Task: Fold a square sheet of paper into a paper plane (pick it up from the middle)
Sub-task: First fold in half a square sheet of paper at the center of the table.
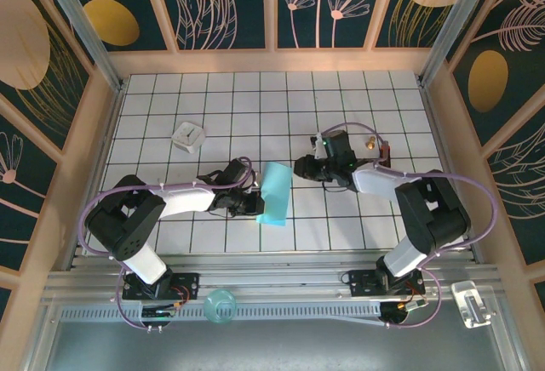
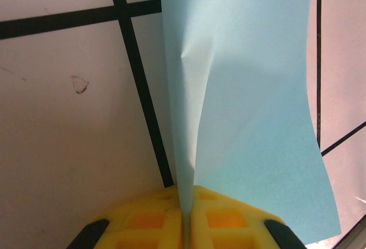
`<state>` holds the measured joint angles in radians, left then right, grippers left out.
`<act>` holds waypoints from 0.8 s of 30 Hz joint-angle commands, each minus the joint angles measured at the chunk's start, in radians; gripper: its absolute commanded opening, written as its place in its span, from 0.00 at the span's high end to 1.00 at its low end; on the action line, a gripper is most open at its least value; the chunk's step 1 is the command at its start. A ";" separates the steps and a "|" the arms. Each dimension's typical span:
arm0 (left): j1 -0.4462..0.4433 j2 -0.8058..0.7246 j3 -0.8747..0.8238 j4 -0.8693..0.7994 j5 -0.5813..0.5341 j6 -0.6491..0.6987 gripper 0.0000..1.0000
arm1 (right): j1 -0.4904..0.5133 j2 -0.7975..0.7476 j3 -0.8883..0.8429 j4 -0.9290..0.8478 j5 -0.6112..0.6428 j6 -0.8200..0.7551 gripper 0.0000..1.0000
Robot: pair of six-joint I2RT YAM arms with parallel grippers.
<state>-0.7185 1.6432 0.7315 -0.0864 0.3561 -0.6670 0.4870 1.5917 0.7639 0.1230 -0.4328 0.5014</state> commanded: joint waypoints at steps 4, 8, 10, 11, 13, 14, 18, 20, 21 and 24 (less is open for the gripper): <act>-0.004 0.032 -0.006 -0.058 -0.005 0.009 0.88 | 0.055 0.047 0.001 0.061 -0.088 0.033 0.79; -0.004 0.032 -0.006 -0.056 -0.006 0.009 0.88 | 0.099 0.075 -0.017 0.086 -0.120 0.056 0.84; -0.004 0.032 -0.007 -0.058 -0.006 0.009 0.88 | 0.111 0.083 -0.023 0.084 -0.123 0.059 0.86; -0.004 0.030 -0.007 -0.058 -0.008 0.009 0.88 | 0.117 0.088 -0.026 0.086 -0.122 0.060 0.87; -0.005 0.030 -0.007 -0.058 -0.008 0.009 0.88 | 0.125 0.099 -0.029 0.084 -0.122 0.063 0.88; -0.005 0.030 -0.007 -0.058 -0.008 0.008 0.88 | 0.128 0.107 -0.029 0.083 -0.121 0.064 0.89; -0.005 0.030 -0.007 -0.058 -0.008 0.009 0.88 | 0.133 0.126 -0.029 0.074 -0.111 0.062 0.91; -0.004 0.030 -0.007 -0.058 -0.008 0.008 0.88 | 0.133 0.132 -0.026 0.063 -0.102 0.054 0.91; -0.005 0.030 -0.007 -0.058 -0.008 0.009 0.88 | 0.132 0.137 -0.023 0.057 -0.097 0.050 0.91; -0.006 0.029 -0.009 -0.057 -0.008 0.009 0.88 | 0.132 0.149 -0.018 0.047 -0.090 0.042 0.91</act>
<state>-0.7181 1.6436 0.7311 -0.0864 0.3557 -0.6670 0.6109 1.7180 0.7486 0.1833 -0.5316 0.5564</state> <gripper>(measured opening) 0.120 0.087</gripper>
